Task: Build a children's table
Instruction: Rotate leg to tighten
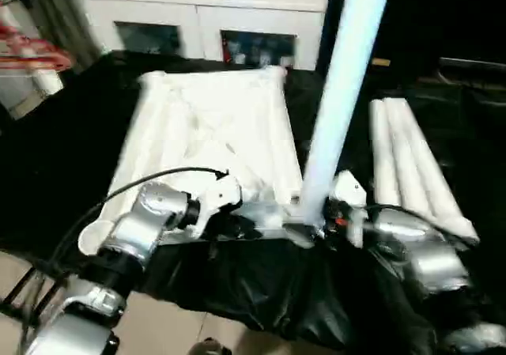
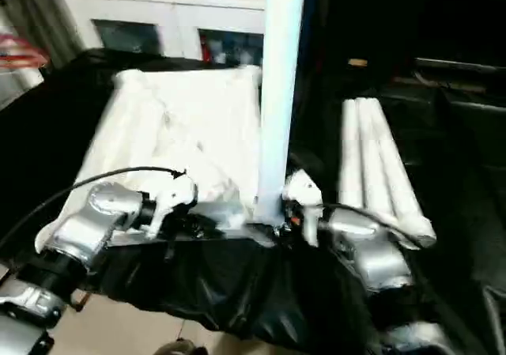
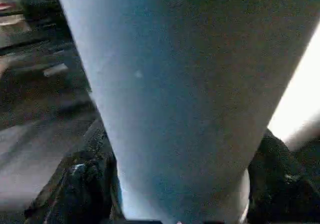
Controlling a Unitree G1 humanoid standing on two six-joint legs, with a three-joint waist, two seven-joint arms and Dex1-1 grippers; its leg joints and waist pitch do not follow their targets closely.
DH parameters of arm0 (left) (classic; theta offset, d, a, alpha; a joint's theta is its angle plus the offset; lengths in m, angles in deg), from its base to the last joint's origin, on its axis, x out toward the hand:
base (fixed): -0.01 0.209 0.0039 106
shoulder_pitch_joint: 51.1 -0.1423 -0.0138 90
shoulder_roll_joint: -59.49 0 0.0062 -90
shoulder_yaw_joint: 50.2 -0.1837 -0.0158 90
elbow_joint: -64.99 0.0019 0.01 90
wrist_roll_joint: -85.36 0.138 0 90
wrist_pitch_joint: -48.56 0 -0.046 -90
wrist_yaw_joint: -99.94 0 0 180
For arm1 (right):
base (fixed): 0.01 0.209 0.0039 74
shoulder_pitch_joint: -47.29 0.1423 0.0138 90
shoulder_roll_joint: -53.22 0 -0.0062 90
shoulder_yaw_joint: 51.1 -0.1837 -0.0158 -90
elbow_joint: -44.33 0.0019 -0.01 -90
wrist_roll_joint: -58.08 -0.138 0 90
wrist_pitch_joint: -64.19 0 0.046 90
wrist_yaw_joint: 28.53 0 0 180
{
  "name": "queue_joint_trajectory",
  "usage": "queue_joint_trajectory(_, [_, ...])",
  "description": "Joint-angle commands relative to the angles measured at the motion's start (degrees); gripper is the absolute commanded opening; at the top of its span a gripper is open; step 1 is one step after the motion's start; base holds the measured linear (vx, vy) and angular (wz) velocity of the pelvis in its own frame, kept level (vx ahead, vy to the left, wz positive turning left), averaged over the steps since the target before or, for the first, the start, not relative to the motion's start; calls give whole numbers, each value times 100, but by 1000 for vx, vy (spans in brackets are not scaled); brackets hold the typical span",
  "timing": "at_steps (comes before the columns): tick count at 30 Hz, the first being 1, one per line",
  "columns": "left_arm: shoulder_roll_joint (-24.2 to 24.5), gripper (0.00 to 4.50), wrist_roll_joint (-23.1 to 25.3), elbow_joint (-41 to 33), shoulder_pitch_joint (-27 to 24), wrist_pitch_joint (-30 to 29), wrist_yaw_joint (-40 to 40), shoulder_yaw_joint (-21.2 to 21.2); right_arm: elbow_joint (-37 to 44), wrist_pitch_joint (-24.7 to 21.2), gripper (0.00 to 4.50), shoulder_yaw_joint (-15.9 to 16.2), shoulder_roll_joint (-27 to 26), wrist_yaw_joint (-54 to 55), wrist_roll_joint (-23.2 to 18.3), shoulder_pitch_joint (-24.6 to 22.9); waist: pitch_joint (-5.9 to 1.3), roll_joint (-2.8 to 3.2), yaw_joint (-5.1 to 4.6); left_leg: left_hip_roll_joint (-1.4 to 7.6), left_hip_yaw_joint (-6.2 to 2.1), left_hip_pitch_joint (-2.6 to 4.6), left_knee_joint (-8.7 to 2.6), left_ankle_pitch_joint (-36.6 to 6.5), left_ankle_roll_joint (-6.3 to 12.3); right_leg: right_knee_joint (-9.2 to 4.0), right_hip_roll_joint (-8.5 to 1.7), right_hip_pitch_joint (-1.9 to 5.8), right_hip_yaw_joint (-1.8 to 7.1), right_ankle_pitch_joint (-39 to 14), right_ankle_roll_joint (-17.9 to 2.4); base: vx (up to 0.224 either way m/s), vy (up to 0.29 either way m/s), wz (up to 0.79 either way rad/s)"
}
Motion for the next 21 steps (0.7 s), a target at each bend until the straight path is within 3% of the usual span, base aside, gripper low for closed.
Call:
queue_joint_trajectory(1, [-547,0,-83,-223,202,-63,-743,96,-511,53,274,295,-545,924,319,220,-349,-85,-18,322,-160,60,-460,-1204,105,-447,-506,293,252,-1467,-1125,0,0,0])
queue_joint_trajectory(3, [-728,0,-33,-238,224,-201,-1096,132,-747,-27,274,187,-773,1408,316,354,-343,-76,-61,318,-141,108,-452,-1327,68,-482,-501,259,277,-1591,-1114,0,0,0])
queue_joint_trajectory(9, [-1283,0,48,-443,200,-643,-2033,225,-1472,37,274,-67,-1350,2542,468,785,-373,-56,-71,314,-129,80,-428,-959,215,-424,-476,270,283,-978,-1171,0,0,0])
queue_joint_trajectory(11, [-1401,0,89,-524,165,-718,-2180,220,-1646,188,329,-109,-1452,2616,490,863,-377,-52,-68,310,-128,78,-422,-922,267,-431,-478,281,275,-878,-1193,0,0,0])
queue_joint_trajectory(14, [-1442,0,85,-652,101,-776,-2132,156,-1683,259,350,-108,-1488,2536,468,880,-395,-51,-51,307,-122,65,-401,-810,363,-404,-473,288,275,-669,-1201,0,0,0])
queue_joint_trajectory(15, [-1423,0,73,-686,82,-779,-2085,130,-1676,271,381,-103,-1475,2518,470,877,-395,-52,-36,310,-121,68,-398,-761,420,-395,-466,285,274,-557,-1207,0,0,0])
queue_joint_trajectory(21, [-1087,0,-102,-910,-48,-701,-1381,54,-1426,657,392,-35,-1113,1716,412,742,-388,-47,-38,314,-119,59,-402,-927,438,-409,-475,298,272,-695,-1191,0,0,0])
